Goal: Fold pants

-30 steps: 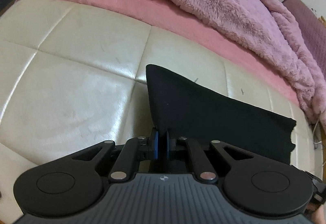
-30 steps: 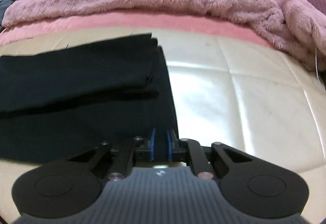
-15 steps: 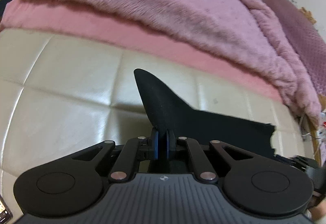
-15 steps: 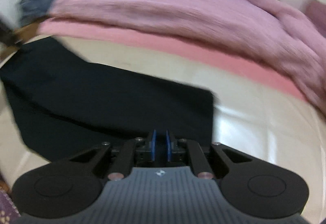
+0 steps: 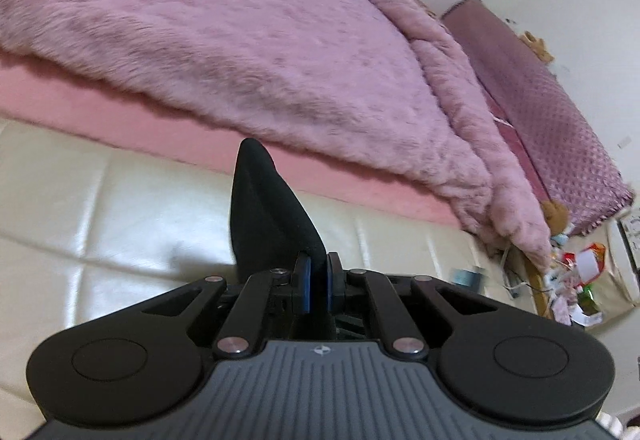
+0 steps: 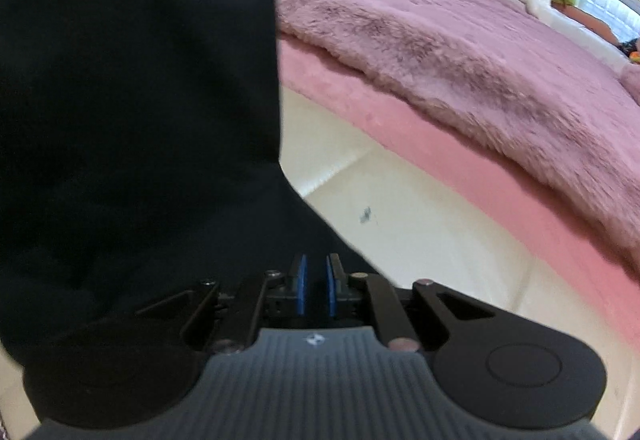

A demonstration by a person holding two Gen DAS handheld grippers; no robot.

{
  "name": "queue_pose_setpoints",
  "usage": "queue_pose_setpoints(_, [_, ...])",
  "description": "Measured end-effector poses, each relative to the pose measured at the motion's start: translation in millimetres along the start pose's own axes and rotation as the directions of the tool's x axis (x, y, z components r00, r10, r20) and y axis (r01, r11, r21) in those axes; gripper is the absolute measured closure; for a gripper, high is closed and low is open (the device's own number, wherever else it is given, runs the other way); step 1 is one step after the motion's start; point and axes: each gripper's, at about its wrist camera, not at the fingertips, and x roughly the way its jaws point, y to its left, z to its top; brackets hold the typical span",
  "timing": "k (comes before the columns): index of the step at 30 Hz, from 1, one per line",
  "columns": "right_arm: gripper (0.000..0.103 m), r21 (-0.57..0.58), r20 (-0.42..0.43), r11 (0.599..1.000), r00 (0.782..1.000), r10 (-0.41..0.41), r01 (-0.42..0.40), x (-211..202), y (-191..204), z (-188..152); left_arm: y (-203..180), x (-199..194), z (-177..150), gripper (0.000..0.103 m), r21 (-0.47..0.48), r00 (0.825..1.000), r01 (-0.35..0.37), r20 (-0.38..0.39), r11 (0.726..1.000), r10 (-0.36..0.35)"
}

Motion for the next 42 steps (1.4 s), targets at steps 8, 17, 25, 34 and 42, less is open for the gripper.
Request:
queue_pose_setpoints(8, [0.103, 0.027, -0.025, 1.000, 1.000, 0.006, -0.005, 45.5, -14.6, 5.2, -30.2, 9.0, -1.3, 0.096, 0.052, 0.999, 0.048, -0.016, 0.998, -0.047])
queue_pose_setpoints(17, [0.103, 0.126, 0.025, 0.992, 0.999, -0.030, 0.027, -1.0, -25.6, 1.4, -61.9, 16.2, -7.4, 0.096, 0.048, 0.997, 0.069, -0.025, 0.996, -0.068])
queue_pose_setpoints(25, [0.099, 0.358, -0.046, 0.910, 0.978, -0.206, 0.208, -120.5, -53.2, -82.3, -117.6, 50.4, -23.9, 0.096, 0.078, 0.994, 0.093, -0.072, 0.993, -0.088])
queue_pose_setpoints(34, [0.099, 0.614, -0.087, 0.755, 0.971, -0.224, 0.229, -158.2, -47.5, -156.1, -162.3, 126.2, -59.7, 0.096, 0.028, 0.977, 0.074, -0.201, 0.997, -0.067])
queue_pose_setpoints(42, [0.099, 0.660, -0.036, 0.726, 0.973, -0.228, 0.194, -156.0, -54.0, -163.1, -161.1, 191.5, -82.3, 0.097, -0.032, 0.958, 0.036, -0.282, 0.999, -0.043])
